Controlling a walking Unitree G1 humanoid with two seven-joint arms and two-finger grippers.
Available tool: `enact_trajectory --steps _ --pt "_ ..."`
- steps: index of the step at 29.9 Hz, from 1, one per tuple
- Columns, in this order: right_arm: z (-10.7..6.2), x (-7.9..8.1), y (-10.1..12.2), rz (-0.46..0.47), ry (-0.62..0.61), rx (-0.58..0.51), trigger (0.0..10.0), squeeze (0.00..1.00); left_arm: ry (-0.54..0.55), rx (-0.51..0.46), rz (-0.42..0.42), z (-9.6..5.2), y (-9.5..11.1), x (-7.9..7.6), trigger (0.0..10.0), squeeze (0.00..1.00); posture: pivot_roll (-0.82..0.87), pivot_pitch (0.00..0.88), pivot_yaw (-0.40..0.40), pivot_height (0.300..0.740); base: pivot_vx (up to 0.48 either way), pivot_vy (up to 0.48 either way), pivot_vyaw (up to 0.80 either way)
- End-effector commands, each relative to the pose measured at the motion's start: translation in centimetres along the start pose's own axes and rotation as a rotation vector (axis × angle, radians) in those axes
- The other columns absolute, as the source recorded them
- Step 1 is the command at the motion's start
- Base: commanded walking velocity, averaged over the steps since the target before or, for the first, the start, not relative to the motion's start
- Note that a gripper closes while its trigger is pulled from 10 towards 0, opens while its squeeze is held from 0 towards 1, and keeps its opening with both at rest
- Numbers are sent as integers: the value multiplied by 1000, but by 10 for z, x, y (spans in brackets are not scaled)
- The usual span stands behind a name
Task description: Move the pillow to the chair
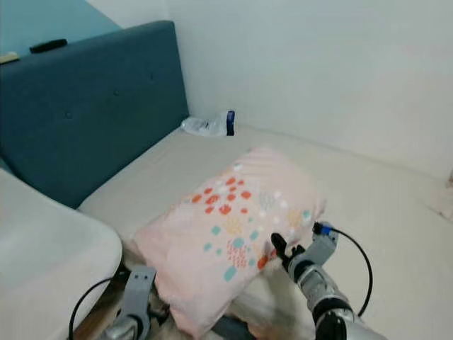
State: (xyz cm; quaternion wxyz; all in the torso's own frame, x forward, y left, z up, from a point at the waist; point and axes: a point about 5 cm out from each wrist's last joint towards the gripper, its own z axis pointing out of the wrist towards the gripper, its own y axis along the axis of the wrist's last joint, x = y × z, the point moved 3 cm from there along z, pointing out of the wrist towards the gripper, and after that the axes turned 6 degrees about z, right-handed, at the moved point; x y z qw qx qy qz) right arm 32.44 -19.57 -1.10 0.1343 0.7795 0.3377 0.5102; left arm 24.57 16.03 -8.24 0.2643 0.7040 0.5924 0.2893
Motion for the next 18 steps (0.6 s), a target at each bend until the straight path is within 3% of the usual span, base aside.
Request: enact_trajectory --steps 1,12,15,18 --pt "0 0 0 23 5 -3 10000 0 4 8 15 -2 -7 5 10000 0 30 0 29 601 0 0 0" --pt "6 20 13 40 99 -54 10000 0 22 -17 52 -8 -14 22 10000 0 83 0 60 551 0 0 0" --pt "8 42 32 46 236 -115 10000 0 27 -33 65 -11 -17 29 10000 0 105 3 71 551 0 0 0" --pt "7 52 41 50 321 -150 10000 0 30 -39 69 -13 -19 31 10000 0 119 25 78 551 0 0 0"
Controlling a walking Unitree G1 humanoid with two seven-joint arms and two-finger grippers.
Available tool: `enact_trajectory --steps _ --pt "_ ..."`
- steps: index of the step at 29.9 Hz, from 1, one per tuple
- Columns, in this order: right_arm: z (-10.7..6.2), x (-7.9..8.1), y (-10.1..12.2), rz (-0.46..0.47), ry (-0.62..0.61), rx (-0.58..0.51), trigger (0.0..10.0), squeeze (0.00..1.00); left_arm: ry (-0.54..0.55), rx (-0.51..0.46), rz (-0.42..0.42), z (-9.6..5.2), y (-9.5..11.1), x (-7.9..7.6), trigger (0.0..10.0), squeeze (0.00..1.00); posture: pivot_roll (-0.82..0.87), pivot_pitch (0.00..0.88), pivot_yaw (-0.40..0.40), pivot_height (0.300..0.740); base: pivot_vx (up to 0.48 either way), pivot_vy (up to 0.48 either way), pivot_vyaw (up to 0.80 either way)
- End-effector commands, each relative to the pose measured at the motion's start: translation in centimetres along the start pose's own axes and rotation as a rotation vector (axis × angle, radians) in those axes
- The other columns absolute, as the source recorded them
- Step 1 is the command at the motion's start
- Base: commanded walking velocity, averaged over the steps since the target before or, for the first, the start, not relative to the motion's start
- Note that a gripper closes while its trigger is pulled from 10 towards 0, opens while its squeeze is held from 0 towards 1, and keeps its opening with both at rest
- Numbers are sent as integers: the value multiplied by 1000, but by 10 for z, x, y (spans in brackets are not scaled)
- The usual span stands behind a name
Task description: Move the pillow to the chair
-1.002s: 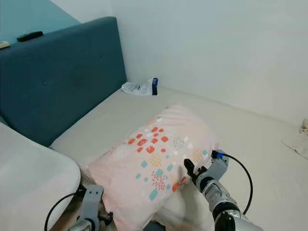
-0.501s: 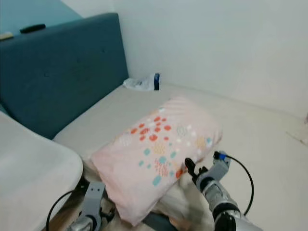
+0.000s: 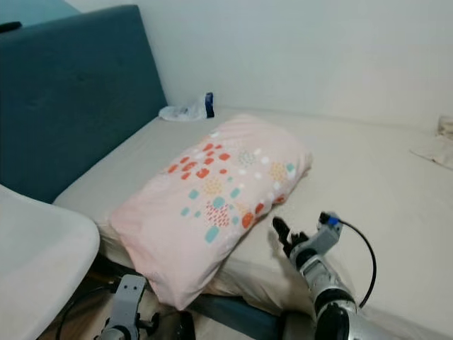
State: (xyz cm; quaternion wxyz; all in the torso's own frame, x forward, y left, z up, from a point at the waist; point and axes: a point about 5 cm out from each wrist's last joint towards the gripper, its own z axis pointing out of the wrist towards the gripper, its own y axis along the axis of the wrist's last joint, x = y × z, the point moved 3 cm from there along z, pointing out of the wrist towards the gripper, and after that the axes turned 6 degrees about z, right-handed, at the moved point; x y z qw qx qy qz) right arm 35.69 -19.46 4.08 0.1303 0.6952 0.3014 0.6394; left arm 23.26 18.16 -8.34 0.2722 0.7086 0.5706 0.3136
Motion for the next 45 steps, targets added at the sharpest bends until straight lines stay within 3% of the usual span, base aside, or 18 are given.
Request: enact_trajectory --steps 1,5,8,9,13,18,23,25,31,33,36,39,45 --pt "4 11 5 22 81 -27 10000 0 20 8 28 -5 -7 13 10000 0 122 31 79 551 0 0 0" --pt "6 24 18 8 179 -60 10000 0 27 -9 31 -9 -13 19 10000 0 144 77 88 551 0 0 0" --pt "7 21 20 9 142 -64 10000 0 37 -12 27 -12 -17 22 10000 0 152 94 91 551 0 0 0" --pt "7 13 22 -7 51 -72 10000 0 44 -20 24 -16 -20 26 10000 0 163 116 96 551 0 0 0" --pt "9 13 24 -3 21 -85 10000 0 49 -31 24 -19 -23 29 10000 0 185 143 103 551 0 0 0" --pt "18 25 37 63 24 -139 10000 0 60 -97 31 -28 -20 39 10000 0 236 213 118 551 0 0 0" --pt "25 43 44 62 100 -148 10000 0 66 -147 34 -33 -14 42 10000 0 265 250 127 551 0 0 0" --pt "32 64 50 25 178 -146 10000 0 63 -193 43 -40 -7 43 10000 0 283 271 132 551 0 0 0" --pt "38 66 54 35 105 -144 10000 0 36 -192 53 -51 -14 38 10000 0 288 301 145 551 0 0 0" --pt "40 70 51 62 108 -132 10000 0 26 -188 54 -55 -17 35 10000 0 289 308 145 551 0 0 0" --pt "46 89 35 46 216 -46 10000 0 17 -190 48 -58 -17 31 10000 0 290 315 142 551 0 0 0" --pt "48 117 0 -45 394 142 10000 0 10 -195 34 -58 -12 25 10000 0 282 313 129 551 0 0 0" --pt "50 129 -21 -96 432 234 10000 0 -5 -193 12 -55 -7 14 10000 0 254 296 108 551 0 0 0"
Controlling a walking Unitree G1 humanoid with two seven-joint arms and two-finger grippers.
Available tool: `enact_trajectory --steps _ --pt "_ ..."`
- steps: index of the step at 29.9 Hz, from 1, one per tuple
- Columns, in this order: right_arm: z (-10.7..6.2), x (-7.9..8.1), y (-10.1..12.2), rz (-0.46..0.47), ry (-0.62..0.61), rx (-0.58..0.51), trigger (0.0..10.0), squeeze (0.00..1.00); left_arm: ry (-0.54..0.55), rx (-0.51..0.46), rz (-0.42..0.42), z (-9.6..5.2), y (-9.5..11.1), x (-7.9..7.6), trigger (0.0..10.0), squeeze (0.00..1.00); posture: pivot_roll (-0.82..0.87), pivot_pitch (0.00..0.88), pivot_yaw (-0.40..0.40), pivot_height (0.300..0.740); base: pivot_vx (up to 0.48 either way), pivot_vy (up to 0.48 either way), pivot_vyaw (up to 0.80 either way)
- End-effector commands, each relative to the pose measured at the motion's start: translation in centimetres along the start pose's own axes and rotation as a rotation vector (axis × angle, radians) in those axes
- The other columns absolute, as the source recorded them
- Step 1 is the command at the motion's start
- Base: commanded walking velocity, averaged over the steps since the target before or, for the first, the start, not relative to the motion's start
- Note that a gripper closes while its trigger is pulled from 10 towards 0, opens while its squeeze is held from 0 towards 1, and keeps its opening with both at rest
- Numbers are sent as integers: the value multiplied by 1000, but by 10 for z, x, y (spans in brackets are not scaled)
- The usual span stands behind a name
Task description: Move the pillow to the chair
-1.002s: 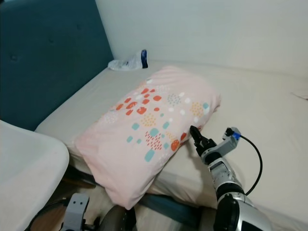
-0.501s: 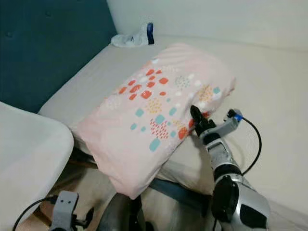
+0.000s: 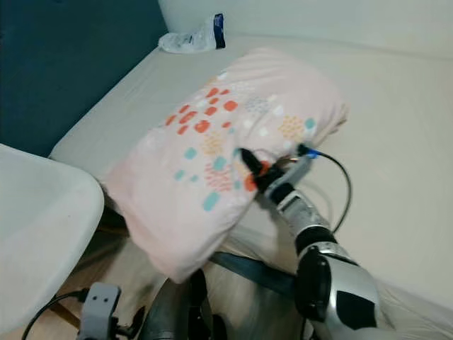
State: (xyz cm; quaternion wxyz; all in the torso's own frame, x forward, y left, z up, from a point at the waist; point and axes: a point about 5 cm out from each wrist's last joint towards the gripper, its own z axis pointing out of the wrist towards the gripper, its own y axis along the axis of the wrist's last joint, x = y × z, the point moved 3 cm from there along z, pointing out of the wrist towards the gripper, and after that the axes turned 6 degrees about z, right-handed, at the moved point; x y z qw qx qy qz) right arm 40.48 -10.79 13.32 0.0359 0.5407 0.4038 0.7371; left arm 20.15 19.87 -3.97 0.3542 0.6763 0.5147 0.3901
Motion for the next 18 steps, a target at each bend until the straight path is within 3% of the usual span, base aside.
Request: enact_trajectory --steps 1,2,11,13,15,18 --pt "4 4 -16 8 15 68 10000 0 -8 64 -22 -6 -15 -5 10000 0 254 296 108 551 0 0 0" --pt "4 1 -17 -7 -24 70 0 0 -11 63 -28 -4 -14 -8 10000 0 242 287 98 551 0 0 0" --pt "-9 -22 -5 38 -174 -43 0 0 -12 44 -76 18 0 -20 10000 0 185 226 59 551 0 0 0" --pt "-15 -24 -1 49 -147 -84 0 0 -12 20 -97 30 11 -25 10000 0 159 185 39 551 0 0 0" --pt "-16 -24 0 52 -134 -94 0 0 -13 14 -101 34 14 -26 10000 0 154 178 36 551 0 0 0" --pt "-16 -14 4 11 -26 -101 0 0 -16 -18 -129 49 30 -29 10000 0 117 121 14 551 0 0 0"
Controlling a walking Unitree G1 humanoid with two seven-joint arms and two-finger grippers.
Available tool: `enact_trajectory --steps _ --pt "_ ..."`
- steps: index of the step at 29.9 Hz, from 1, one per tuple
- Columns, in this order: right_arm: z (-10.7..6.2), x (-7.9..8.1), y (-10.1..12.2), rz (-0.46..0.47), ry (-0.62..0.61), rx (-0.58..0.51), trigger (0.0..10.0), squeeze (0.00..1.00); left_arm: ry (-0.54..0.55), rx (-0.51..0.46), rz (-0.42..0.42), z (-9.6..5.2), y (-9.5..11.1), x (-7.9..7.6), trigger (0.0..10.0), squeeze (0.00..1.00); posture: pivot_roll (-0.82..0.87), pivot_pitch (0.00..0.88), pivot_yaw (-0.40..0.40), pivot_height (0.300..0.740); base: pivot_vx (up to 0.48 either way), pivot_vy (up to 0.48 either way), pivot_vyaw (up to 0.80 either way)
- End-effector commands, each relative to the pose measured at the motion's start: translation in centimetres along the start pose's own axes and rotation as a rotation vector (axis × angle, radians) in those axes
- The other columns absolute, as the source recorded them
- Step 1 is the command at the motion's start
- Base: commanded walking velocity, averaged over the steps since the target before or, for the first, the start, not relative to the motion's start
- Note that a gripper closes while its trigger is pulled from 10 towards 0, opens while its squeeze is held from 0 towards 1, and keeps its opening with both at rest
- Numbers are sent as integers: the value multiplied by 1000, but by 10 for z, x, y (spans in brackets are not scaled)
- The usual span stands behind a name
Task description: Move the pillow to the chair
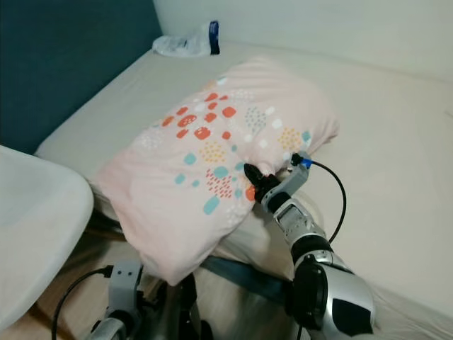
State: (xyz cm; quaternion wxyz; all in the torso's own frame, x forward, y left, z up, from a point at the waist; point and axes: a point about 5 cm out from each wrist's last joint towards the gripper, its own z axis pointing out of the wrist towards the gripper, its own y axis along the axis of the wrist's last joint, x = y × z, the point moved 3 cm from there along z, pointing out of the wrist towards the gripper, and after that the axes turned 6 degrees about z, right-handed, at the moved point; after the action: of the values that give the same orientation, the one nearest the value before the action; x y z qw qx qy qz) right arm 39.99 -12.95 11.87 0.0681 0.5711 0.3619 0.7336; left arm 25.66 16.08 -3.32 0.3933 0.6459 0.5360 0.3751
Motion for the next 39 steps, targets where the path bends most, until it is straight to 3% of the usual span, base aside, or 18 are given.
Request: enact_trajectory --steps 1,4,5,9,13,16,20,22,24,25,27,28,29,31,35,39 --pt "1 10 1 -35 93 -3 0 0 5 9 -39 5 -1 -4 10000 0 102 100 9 551 0 0 0" --pt "2 20 1 -67 161 6 0 0 -5 -12 -53 13 9 -8 10000 0 81 69 3 551 0 0 0" --pt "3 31 1 -84 233 11 0 0 -17 -28 -59 21 18 -12 10000 0 65 36 -2 551 0 0 0" --pt "4 50 -2 -99 350 26 0 0 -28 -60 -70 34 35 -17 10000 0 39 0 -6 551 0 0 0" --pt "4 62 -16 -119 386 60 0 0 -28 -98 -78 42 52 -17 10000 0 28 0 -7 551 0 0 0" --pt "1 53 -42 -237 295 124 0 0 -5 -133 -78 47 66 -9 10000 0 29 0 -10 551 0 0 0" --pt "-4 46 -45 -240 267 130 0 0 28 -150 -72 49 71 1 10000 0 28 0 -8 551 0 0 0" --pt "-11 34 -36 -190 204 89 0 0 102 -169 -50 48 75 23 10000 0 27 0 -4 566 0 0 0" --pt "-14 29 -30 -186 179 75 0 0 159 -166 -37 46 75 40 10000 0 28 0 -3 576 0 0 0" --pt "-14 29 -30 -186 179 75 0 0 159 -166 -37 46 75 40 10000 0 28 0 -3 576 0 0 0" --pt "-16 27 -26 -200 160 66 0 0 226 -145 -36 41 70 61 10000 0 25 0 1 586 0 0 0" --pt "-16 27 -26 -200 160 66 0 0 226 -145 -36 41 70 61 10000 0 25 0 1 586 0 0 0" --pt "-16 26 -23 -216 149 62 0 0 273 -121 -33 37 64 75 10000 0 27 0 0 596 0 0 0" --pt "-15 25 -22 -224 141 63 0 0 302 -98 -23 33 58 83 10000 0 31 0 -3 606 0 0 0" --pt "-15 25 -22 -224 136 62 0 0 318 -60 -28 28 44 86 10000 0 35 0 -7 626 0 0 0" --pt "-16 27 -17 -221 142 45 0 0 305 27 -16 18 14 79 10000 0 29 0 -5 646 0 0 0"
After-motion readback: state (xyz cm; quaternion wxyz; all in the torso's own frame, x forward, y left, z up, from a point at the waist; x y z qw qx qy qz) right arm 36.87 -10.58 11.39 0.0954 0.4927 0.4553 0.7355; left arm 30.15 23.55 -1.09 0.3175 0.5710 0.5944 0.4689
